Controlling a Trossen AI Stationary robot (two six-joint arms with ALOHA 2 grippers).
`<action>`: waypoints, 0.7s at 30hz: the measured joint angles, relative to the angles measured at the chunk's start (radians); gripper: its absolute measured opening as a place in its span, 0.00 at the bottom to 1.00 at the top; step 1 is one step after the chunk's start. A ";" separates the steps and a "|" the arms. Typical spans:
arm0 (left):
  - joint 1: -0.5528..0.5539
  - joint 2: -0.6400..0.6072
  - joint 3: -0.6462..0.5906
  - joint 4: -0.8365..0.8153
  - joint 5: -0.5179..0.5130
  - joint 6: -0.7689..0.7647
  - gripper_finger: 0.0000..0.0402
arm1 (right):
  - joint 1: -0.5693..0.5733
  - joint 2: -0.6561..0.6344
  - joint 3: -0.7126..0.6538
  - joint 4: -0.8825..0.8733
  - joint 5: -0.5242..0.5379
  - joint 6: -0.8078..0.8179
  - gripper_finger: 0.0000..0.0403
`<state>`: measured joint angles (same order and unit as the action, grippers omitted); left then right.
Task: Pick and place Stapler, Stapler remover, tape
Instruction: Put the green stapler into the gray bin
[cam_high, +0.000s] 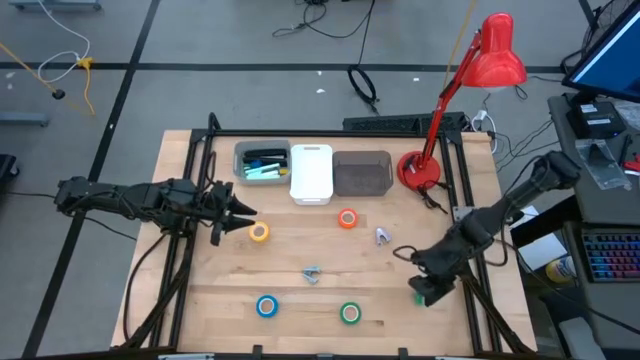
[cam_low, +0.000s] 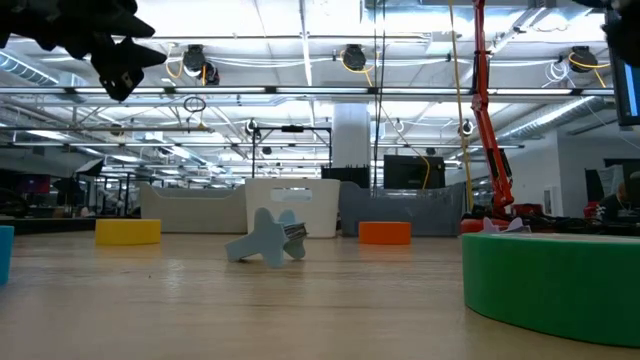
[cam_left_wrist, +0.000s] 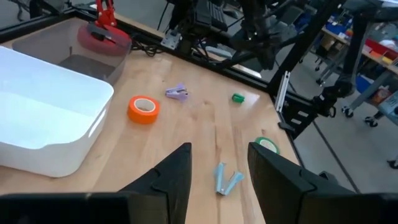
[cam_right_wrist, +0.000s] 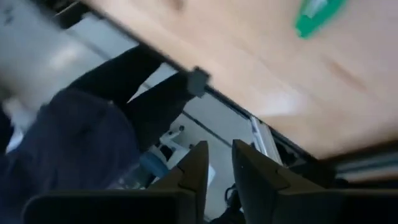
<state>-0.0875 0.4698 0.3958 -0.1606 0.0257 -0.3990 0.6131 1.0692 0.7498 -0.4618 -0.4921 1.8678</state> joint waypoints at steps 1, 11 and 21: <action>0.000 0.000 0.000 -0.002 0.000 0.001 0.40 | 0.016 0.010 0.000 -0.008 0.016 0.048 0.15; 0.000 0.000 0.000 -0.005 0.000 0.005 0.40 | 0.153 0.046 0.000 -0.030 0.282 0.347 0.06; 0.000 0.000 0.000 -0.009 0.000 0.035 0.40 | 0.269 0.047 -0.005 -0.016 0.413 0.438 0.09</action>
<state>-0.0875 0.4698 0.3958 -0.1699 0.0254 -0.3640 0.8822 1.1160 0.7446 -0.4774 -0.0793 2.3062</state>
